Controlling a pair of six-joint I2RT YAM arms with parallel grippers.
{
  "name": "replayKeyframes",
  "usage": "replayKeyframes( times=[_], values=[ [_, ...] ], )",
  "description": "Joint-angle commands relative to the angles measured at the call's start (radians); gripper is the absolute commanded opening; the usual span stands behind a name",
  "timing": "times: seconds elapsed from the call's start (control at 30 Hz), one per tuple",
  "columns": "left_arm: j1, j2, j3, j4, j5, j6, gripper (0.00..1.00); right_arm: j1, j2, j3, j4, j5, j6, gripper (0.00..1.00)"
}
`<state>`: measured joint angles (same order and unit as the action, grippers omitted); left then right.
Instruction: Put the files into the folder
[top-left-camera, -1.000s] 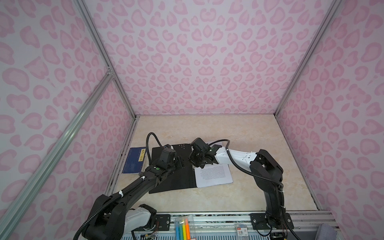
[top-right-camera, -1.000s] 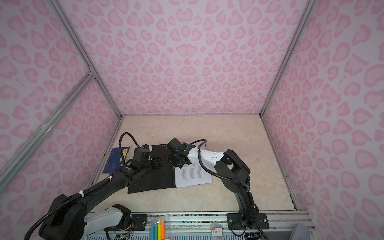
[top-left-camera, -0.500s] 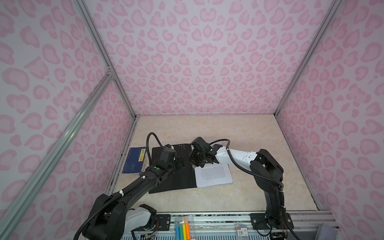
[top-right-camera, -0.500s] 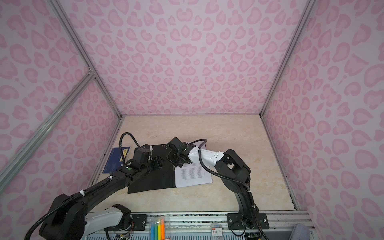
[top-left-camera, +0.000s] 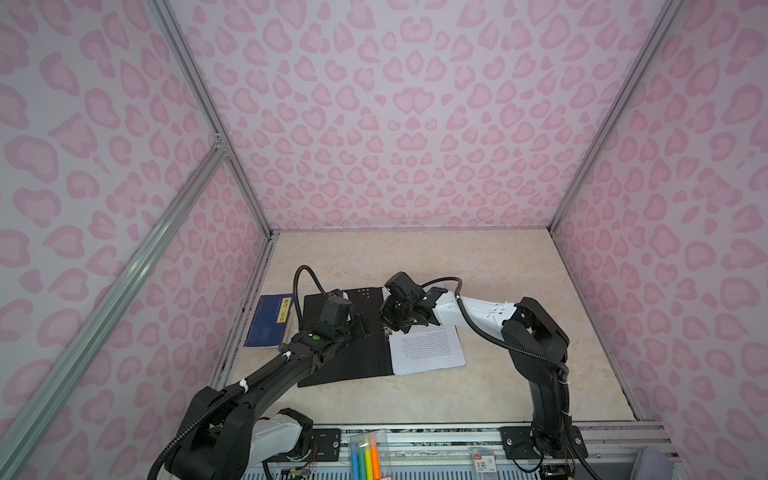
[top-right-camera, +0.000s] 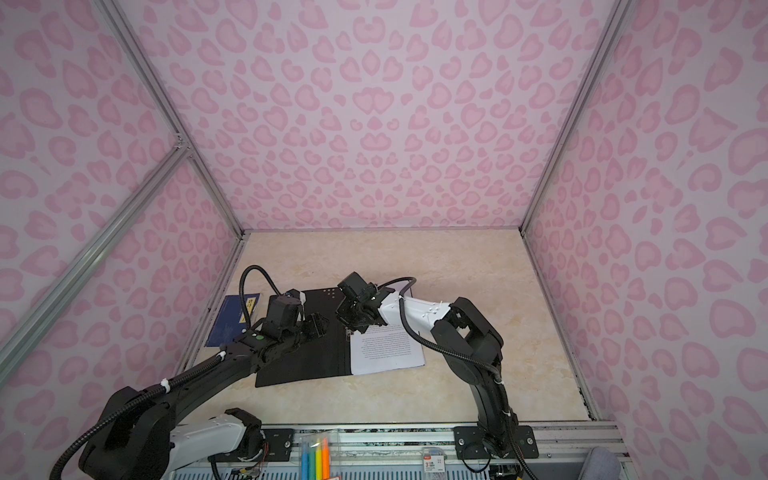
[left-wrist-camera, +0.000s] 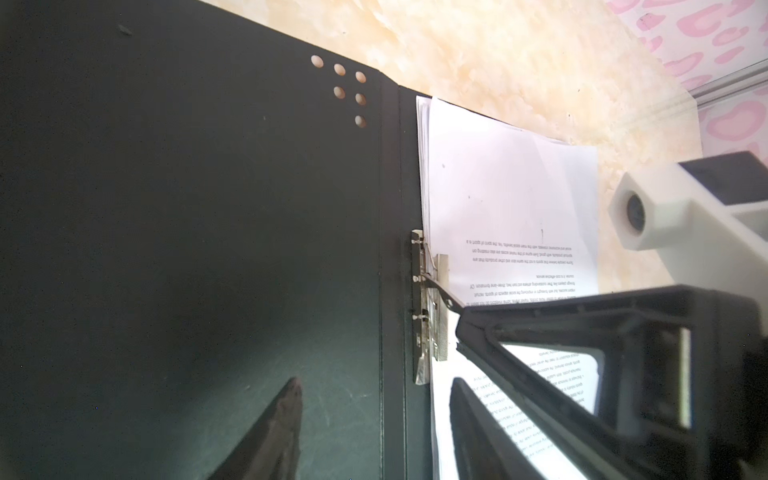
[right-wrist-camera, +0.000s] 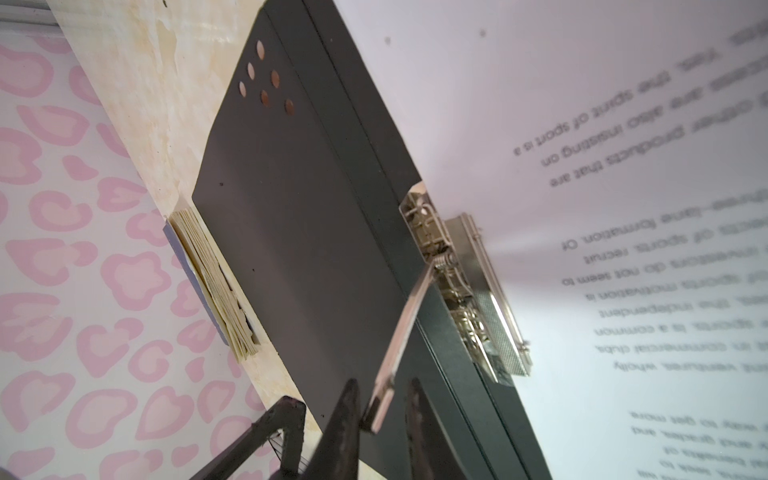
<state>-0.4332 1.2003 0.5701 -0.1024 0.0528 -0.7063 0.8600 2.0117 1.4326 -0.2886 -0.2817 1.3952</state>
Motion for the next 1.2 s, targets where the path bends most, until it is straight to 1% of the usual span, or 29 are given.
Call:
replayKeyframes(
  times=[0.0, 0.73, 0.97, 1.03, 1.1, 1.17],
  values=[
    [0.002, 0.006, -0.002, 0.029, 0.006, 0.005, 0.58, -0.001, -0.008, -0.012, 0.017, 0.0, 0.006, 0.21],
    [0.001, 0.01, -0.002, 0.034, 0.019, 0.008, 0.58, -0.013, -0.032, -0.052, 0.046, -0.007, 0.014, 0.16],
    [0.002, 0.019, -0.001, 0.041, 0.03, 0.012, 0.58, -0.012, -0.04, -0.072, 0.07, -0.01, 0.024, 0.09],
    [0.002, 0.026, 0.002, 0.05, 0.048, 0.024, 0.58, -0.01, -0.046, -0.087, 0.084, -0.013, 0.032, 0.06],
    [0.002, 0.043, 0.013, 0.056, 0.076, 0.038, 0.58, -0.007, -0.053, -0.104, 0.101, -0.015, 0.039, 0.0],
    [0.001, 0.074, 0.032, 0.056, 0.105, 0.044, 0.58, -0.004, -0.065, -0.127, 0.119, -0.013, 0.042, 0.0]
  ],
)
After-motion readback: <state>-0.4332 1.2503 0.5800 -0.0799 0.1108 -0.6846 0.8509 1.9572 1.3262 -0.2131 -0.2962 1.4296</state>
